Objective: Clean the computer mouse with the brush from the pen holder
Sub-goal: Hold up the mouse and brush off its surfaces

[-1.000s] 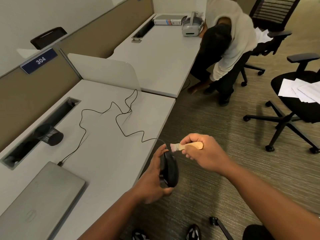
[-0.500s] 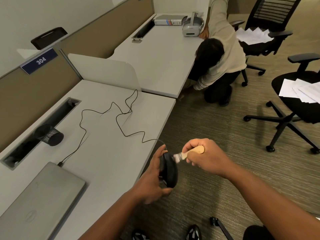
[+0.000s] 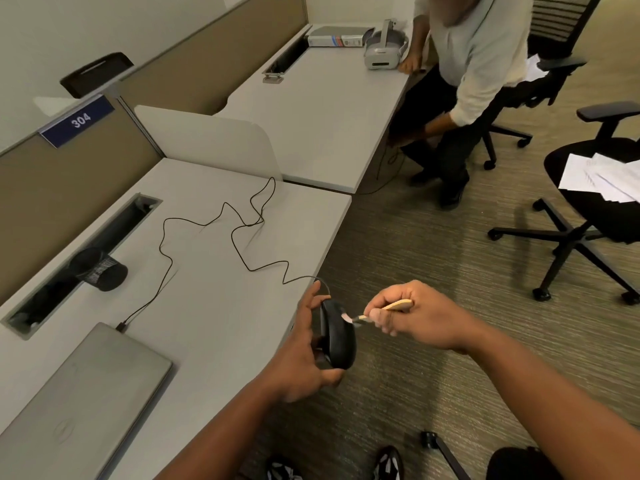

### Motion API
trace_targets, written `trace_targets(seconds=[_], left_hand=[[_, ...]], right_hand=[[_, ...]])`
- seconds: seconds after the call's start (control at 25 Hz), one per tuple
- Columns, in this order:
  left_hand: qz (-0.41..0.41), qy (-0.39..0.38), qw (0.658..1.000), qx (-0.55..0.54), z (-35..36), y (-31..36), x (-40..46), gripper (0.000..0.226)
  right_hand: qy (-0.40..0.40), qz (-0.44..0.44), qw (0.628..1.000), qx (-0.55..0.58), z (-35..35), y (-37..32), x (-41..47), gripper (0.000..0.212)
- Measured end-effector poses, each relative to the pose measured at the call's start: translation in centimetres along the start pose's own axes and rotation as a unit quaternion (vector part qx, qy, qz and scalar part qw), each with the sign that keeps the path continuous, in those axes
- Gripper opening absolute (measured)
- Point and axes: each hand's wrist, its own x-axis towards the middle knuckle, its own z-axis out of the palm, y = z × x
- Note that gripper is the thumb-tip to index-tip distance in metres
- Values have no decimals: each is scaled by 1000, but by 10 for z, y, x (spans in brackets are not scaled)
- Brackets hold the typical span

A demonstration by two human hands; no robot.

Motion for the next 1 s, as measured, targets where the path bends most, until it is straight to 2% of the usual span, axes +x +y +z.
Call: trace_targets(seconds=[0.12,0.28,0.4,0.52,0.72,1.0], left_hand=[[12,3,1000,-11,-2,1,1,146],[15,-3,1000,-26,0,2,3,145],[14,-11,1000,-21,1,1,4,147],[13,-7,1000,-22,0,2,5,146],[19,-4,999,-30,-3,-1,5,146],[19,-19,999,-16,2,0,6,147]], right_hand=[[-33,18,999,-11,-7,2,-5,12],[69,-39,997,10,-3,3,-1,8],[112,-39,992,30,3,4,6,18],[109,-19,993,29,6,5,7,21],[56,33,996,63,-7,3,5,17],[136,-11,988,69,2,-2,11,20]])
